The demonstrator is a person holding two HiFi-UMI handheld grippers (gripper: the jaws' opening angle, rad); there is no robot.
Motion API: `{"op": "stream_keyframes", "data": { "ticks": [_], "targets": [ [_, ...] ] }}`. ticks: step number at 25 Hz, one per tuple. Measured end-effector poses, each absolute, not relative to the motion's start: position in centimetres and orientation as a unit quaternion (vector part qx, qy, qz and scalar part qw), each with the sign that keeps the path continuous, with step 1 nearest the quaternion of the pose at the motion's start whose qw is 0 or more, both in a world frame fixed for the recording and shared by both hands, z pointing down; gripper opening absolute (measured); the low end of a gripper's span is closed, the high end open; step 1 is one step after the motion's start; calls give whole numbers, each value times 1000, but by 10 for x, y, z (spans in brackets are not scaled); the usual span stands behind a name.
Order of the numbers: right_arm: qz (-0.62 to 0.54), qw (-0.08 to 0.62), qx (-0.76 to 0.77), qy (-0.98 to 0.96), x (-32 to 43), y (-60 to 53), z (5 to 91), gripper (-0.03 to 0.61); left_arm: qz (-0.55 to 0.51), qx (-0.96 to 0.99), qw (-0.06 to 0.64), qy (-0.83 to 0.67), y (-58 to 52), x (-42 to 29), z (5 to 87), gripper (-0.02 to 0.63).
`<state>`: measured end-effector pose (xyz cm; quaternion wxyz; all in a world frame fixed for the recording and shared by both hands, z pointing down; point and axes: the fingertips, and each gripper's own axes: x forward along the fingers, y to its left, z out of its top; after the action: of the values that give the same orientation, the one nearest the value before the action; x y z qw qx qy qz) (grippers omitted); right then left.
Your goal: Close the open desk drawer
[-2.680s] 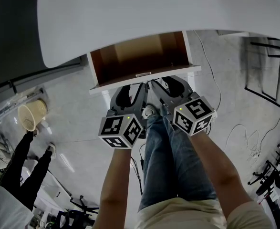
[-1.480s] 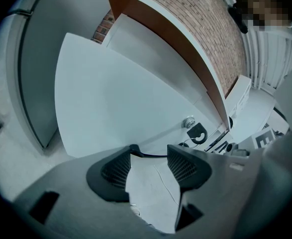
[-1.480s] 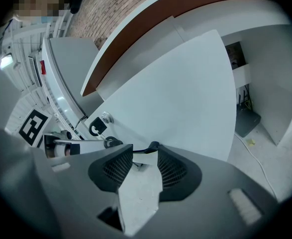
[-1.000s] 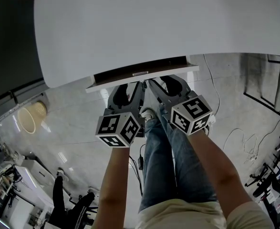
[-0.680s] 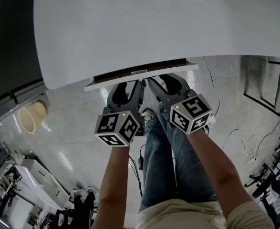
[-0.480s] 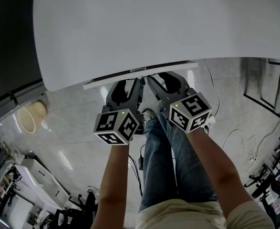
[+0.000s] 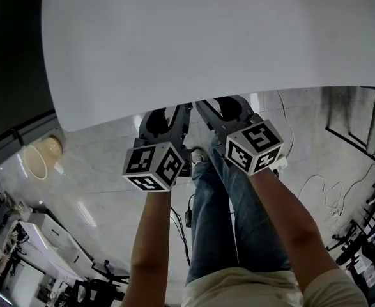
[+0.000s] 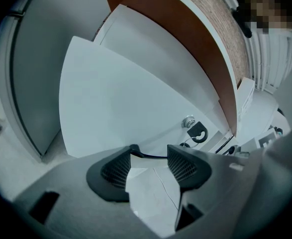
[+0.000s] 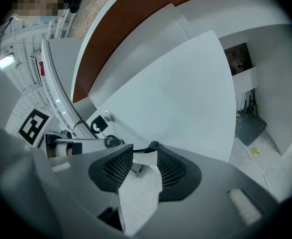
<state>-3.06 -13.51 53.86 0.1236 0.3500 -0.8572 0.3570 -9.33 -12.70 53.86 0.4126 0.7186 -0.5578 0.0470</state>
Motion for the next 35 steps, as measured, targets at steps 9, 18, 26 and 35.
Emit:
{"op": "stream_keyframes", "data": {
  "ticks": [9,18,26,35],
  "targets": [
    [355,122,351,-858,-33,-143,536,156,43,719,411,-559,-135,-96,536,224],
    [349,114,352,-861,-38,-161,533,155,40,721,402,-563,-153,-101,533,224],
    [338,111,347,-867,-39,-175,534,155,40,720,394,-569,-167,-102,534,224],
    [331,110,344,-872,-39,-183,536,152,40,723,389,-570,-177,-102,535,224]
  ]
}}
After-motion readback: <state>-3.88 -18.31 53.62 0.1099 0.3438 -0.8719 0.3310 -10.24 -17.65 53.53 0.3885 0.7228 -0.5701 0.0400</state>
